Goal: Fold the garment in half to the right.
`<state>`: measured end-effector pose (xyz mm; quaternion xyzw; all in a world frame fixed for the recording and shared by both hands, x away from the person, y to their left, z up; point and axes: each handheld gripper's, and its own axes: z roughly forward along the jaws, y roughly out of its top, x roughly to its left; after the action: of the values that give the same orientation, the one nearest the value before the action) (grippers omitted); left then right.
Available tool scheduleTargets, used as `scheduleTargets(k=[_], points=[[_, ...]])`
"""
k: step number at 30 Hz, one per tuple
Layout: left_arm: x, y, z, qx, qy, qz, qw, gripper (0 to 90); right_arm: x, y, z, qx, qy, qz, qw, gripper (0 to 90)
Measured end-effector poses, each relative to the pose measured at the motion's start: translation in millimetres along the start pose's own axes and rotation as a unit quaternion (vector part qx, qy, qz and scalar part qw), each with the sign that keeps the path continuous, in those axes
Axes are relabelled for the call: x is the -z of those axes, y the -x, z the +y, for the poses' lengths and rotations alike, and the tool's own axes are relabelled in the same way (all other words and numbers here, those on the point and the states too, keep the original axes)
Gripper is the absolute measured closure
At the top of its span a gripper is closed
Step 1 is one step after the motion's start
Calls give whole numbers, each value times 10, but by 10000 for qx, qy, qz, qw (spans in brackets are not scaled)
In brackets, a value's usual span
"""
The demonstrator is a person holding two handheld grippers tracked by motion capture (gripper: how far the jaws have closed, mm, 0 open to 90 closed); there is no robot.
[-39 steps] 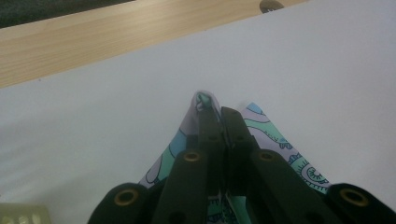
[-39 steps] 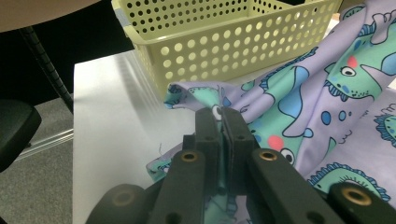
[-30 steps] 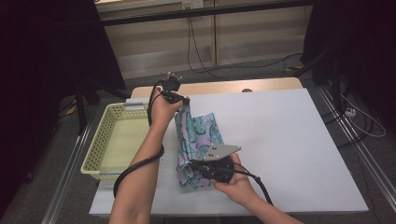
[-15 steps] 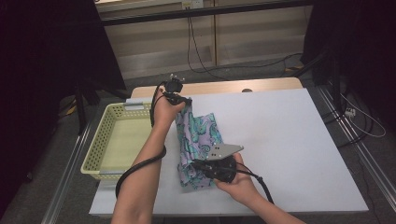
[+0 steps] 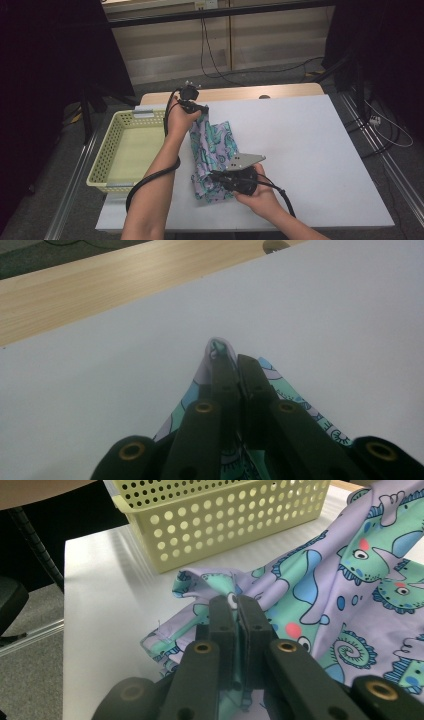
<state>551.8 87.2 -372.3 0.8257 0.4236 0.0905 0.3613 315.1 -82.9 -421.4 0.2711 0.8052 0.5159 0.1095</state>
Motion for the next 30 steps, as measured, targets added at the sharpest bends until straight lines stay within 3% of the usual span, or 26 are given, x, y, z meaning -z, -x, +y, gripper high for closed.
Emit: scheduleTargets(k=[16, 22, 30], points=[[-187, 71, -17, -51, -103, -128, 9999, 869, 90, 83, -100, 55, -167, -165, 9997, 870], [-248, 83, -32, -68, -33, -151, 9999, 836, 134, 113, -131, 96, -231, -241, 9994, 868], [-203, 57, -84, -60, 360, -166, 9992, 455, 218, 185, -246, 58, -383, -417, 9984, 838]])
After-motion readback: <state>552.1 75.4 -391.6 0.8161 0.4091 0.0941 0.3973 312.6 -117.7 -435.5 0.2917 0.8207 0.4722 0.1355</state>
